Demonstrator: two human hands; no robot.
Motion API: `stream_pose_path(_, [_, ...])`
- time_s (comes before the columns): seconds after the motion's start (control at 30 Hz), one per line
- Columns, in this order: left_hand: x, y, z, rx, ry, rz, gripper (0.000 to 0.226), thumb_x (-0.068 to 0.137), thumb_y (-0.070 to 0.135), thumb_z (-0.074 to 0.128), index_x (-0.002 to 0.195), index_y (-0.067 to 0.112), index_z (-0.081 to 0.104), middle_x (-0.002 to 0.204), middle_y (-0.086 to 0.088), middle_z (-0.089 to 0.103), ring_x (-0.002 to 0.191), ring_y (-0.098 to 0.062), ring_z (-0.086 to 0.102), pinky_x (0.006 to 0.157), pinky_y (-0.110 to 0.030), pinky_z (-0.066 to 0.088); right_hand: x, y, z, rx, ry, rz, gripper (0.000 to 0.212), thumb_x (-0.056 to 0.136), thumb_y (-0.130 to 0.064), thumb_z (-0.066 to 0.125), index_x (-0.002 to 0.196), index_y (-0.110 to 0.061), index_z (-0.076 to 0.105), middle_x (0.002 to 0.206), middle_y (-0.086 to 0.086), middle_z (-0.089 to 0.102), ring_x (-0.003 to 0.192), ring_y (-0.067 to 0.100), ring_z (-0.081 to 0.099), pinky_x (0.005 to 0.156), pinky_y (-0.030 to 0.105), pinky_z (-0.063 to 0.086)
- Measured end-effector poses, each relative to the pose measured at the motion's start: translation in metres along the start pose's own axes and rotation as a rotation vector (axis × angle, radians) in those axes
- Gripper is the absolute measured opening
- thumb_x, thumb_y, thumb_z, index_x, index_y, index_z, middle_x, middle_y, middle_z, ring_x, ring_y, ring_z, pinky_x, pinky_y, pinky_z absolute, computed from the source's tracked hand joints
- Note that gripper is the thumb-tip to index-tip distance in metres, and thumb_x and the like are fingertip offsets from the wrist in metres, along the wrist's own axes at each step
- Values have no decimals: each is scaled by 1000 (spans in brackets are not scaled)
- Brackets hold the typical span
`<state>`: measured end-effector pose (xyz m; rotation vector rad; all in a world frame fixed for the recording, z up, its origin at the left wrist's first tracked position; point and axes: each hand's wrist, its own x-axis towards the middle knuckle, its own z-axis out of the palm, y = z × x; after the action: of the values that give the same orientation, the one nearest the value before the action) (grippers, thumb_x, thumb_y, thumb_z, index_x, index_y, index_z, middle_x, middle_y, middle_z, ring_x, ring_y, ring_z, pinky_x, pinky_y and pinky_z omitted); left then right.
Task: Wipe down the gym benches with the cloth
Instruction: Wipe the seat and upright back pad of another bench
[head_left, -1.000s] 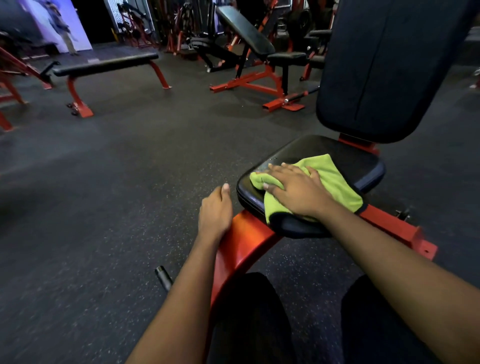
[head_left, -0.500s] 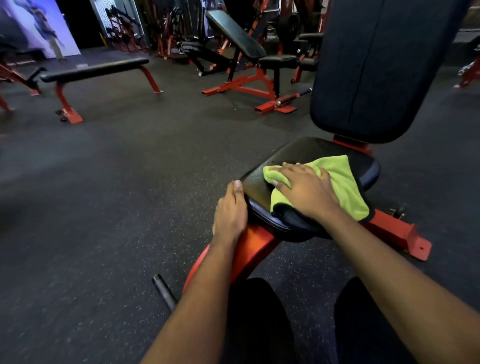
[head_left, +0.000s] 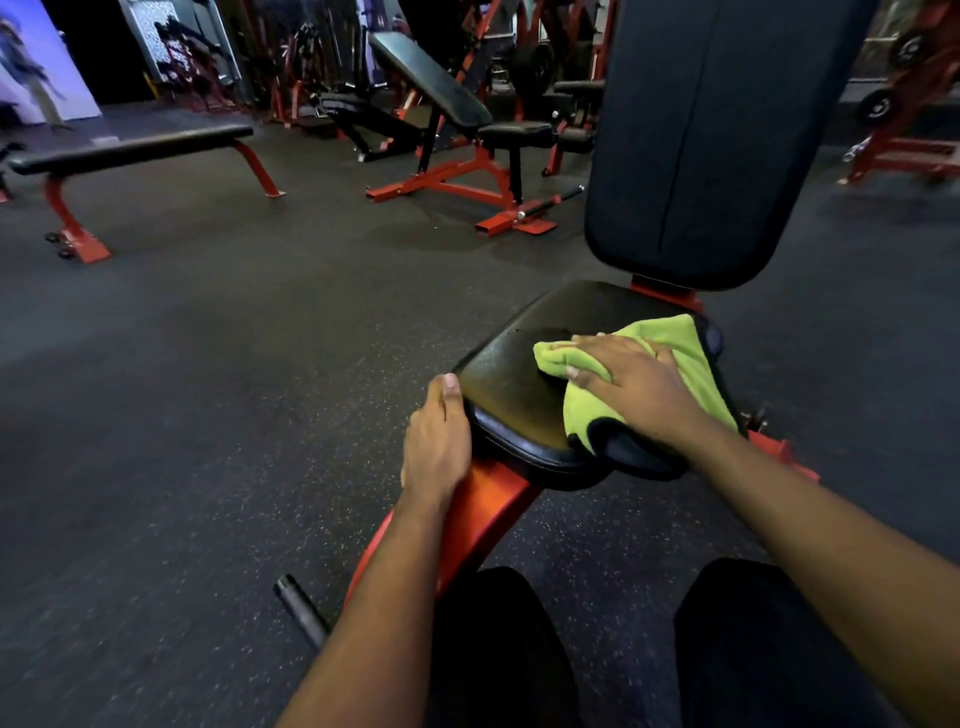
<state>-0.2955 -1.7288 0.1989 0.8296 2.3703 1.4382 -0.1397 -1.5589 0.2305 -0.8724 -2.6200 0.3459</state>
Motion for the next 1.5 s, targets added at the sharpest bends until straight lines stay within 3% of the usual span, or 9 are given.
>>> stream_pose_path(0.13, [-2, 1, -1, 1, 1, 3, 54, 103, 53, 14, 136, 27, 47, 130, -17, 59, 123, -36, 52, 98, -45, 39, 17, -7, 4, -111, 86, 248, 49, 100, -57, 37, 144, -36, 45, 154, -13, 39, 145, 13, 29, 117, 47, 11])
stream_pose_path(0.3, [-1, 1, -3, 12, -8, 10, 54, 103, 53, 14, 137, 27, 45, 129, -17, 59, 123, -37, 52, 99, -45, 39, -8, 1, 3, -14, 80, 73, 51, 99, -62, 36, 142, -38, 47, 153, -16, 41, 145, 10, 29, 116, 46, 9])
stream_pose_path(0.47, [-2, 1, -3, 3, -9, 4, 56, 103, 53, 15, 138, 23, 46, 129, -19, 59, 123, -38, 52, 101, -46, 38, 24, 7, -2, -91, 102, 340, 50, 100, -56, 37, 143, -33, 47, 154, -10, 41, 145, 15, 29, 115, 50, 12])
stream_pose_path(0.67, [-1, 2, -1, 20, -5, 8, 59, 101, 57, 13, 139, 24, 45, 130, -19, 59, 122, -38, 53, 102, -49, 40, 6, 13, -2, -64, 59, 165, 50, 99, -60, 37, 143, -37, 46, 154, -14, 40, 144, 11, 29, 115, 47, 10])
stream_pose_path(0.83, [1, 2, 2, 30, 16, 5, 59, 101, 56, 12, 139, 25, 45, 131, -18, 58, 123, -38, 51, 100, -47, 38, 33, 15, -3, -145, 76, 284, 49, 100, -57, 35, 144, -37, 45, 155, -10, 39, 145, 16, 30, 115, 52, 13])
stream_pose_path(1.0, [2, 4, 7, 72, 62, -33, 58, 101, 55, 11, 138, 26, 45, 131, -21, 57, 124, -39, 50, 99, -47, 37, -11, -7, -2, -175, -71, -17, 58, 94, -69, 12, 148, -53, 26, 162, -17, 20, 150, 13, 16, 117, 58, 7])
stream_pose_path(1.17, [-2, 8, 10, 184, 177, -41, 57, 102, 52, 10, 130, 20, 48, 119, -27, 60, 111, -43, 54, 91, -47, 39, 23, -21, -2, -182, -220, -150, 48, 102, -57, 22, 150, -53, 19, 164, -16, 13, 152, 18, 9, 114, 65, 9])
stream_pose_path(1.33, [-9, 8, 14, 380, 323, -210, 64, 103, 50, 12, 125, 12, 59, 119, -25, 63, 111, -44, 56, 93, -47, 41, 90, -34, 16, -170, -325, -219, 50, 103, -58, 23, 152, -50, 18, 165, -12, 12, 151, 26, 13, 109, 73, 9])
stream_pose_path(1.5, [-9, 7, 19, 599, 200, -362, 65, 105, 45, 13, 120, 5, 63, 126, -21, 61, 117, -39, 56, 97, -44, 40, 114, -38, 18, -168, -368, -274, 51, 102, -58, 23, 152, -48, 20, 165, -11, 11, 151, 28, 11, 109, 74, 8])
